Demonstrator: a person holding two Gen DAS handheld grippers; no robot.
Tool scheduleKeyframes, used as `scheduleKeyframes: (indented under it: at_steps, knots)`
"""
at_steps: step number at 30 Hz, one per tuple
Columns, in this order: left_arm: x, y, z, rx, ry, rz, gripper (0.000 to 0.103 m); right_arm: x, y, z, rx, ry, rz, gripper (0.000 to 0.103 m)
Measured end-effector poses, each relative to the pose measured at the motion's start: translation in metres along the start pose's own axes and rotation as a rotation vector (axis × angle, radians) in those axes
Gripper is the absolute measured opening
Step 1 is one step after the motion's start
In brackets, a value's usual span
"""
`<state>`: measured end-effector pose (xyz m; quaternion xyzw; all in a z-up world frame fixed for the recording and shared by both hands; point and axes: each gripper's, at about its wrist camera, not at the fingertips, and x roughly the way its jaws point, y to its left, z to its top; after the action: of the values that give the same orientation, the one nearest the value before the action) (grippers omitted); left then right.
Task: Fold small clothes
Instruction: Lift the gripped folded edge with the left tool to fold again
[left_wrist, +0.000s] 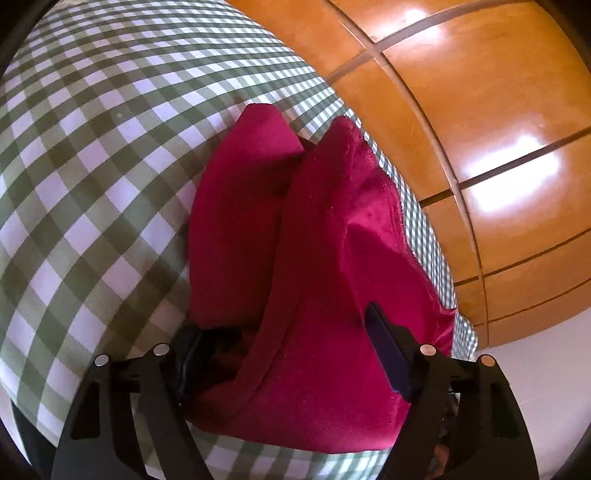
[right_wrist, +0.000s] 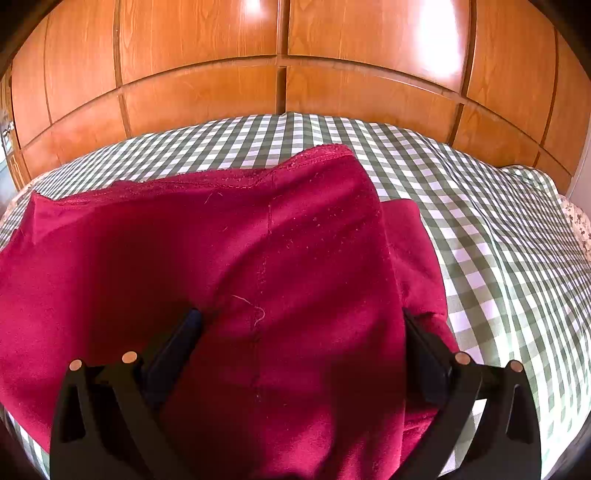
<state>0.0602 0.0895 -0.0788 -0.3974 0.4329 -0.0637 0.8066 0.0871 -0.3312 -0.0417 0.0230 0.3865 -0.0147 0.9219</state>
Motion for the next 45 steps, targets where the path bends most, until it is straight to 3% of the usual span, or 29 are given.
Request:
scheduleKeyframes:
  at_steps: [7, 10, 13, 20, 21, 23, 29, 37, 45]
  knots:
    - [0.002, 0.006, 0.012, -0.07, -0.023, -0.063, 0.077, 0.0, 0.0, 0.0, 0.001, 0.0, 0.002, 0.101]
    - [0.003, 0.004, 0.015, -0.013, -0.044, -0.029, 0.069, 0.0, 0.0, 0.0, 0.004, 0.0, 0.005, 0.101]
    - [0.005, -0.001, 0.014, 0.029, -0.033, -0.003, 0.067, 0.001, 0.001, 0.0, 0.005, -0.001, 0.005, 0.101]
    - [0.007, 0.009, 0.011, -0.112, 0.006, -0.104, 0.066, 0.001, 0.001, 0.0, 0.005, 0.0, 0.005, 0.101]
    - [0.007, 0.009, 0.011, -0.118, 0.006, -0.104, 0.064, 0.001, 0.001, -0.001, 0.005, -0.001, 0.005, 0.101]
    - [0.011, 0.008, 0.014, -0.122, 0.015, -0.081, 0.049, 0.001, 0.001, 0.0, 0.007, -0.001, 0.007, 0.101]
    - [0.016, -0.003, 0.017, -0.065, 0.009, -0.031, 0.032, 0.002, 0.002, -0.001, 0.007, 0.0, 0.007, 0.101]
    - [-0.005, -0.027, 0.019, -0.002, -0.027, -0.062, 0.03, -0.004, -0.001, 0.001, 0.002, 0.011, 0.025, 0.101]
    - [-0.025, -0.082, 0.019, 0.103, -0.053, -0.149, 0.029, -0.034, -0.022, -0.003, -0.017, -0.027, -0.015, 0.101]
